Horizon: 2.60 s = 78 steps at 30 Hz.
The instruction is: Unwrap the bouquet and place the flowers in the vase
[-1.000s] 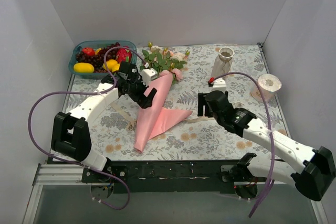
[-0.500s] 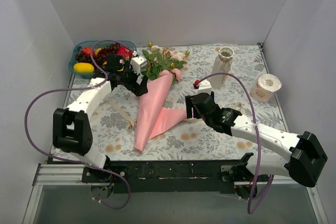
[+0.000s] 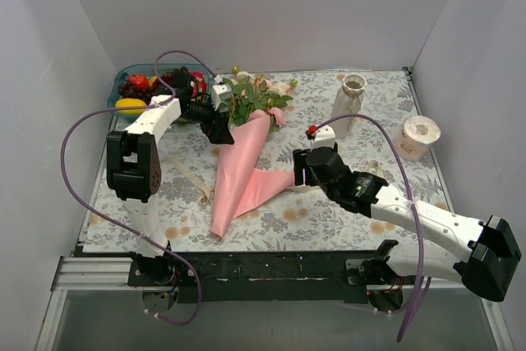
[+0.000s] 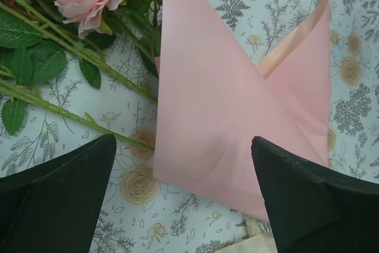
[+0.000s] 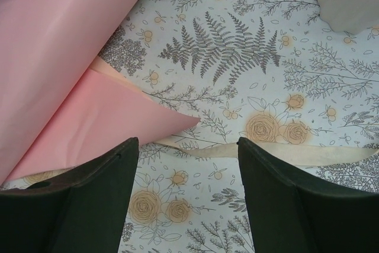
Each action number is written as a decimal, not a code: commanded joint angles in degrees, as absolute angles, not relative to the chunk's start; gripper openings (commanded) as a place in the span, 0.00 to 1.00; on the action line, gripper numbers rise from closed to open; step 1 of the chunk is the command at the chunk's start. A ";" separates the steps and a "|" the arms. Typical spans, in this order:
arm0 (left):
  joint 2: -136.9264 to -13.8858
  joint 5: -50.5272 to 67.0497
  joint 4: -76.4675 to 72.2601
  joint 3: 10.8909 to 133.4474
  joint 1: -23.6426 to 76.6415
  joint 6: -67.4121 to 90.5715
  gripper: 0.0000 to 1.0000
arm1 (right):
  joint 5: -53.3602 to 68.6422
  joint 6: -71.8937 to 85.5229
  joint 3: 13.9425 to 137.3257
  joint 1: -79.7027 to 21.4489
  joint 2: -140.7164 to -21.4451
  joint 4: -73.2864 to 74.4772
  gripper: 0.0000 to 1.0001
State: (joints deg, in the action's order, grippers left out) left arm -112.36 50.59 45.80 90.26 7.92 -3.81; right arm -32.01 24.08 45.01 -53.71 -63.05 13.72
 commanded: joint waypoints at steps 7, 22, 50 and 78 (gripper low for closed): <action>-116.63 56.07 55.89 97.03 7.82 -11.07 0.87 | -31.99 22.59 45.88 -54.14 -60.47 13.27 0.73; -120.48 54.40 59.31 102.29 8.43 -12.56 0.18 | -31.20 21.62 47.46 -54.14 -59.94 13.36 0.69; -104.78 52.48 58.13 115.13 19.51 4.02 0.00 | -31.99 22.41 44.91 -54.05 -52.91 13.27 0.64; -113.09 54.13 53.33 101.42 7.39 1.87 0.84 | -31.64 23.20 43.24 -54.14 -49.13 17.75 0.73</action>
State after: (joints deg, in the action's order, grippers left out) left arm -106.83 43.81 46.28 96.53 11.38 8.84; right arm -31.29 23.64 41.89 -53.76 -50.41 17.19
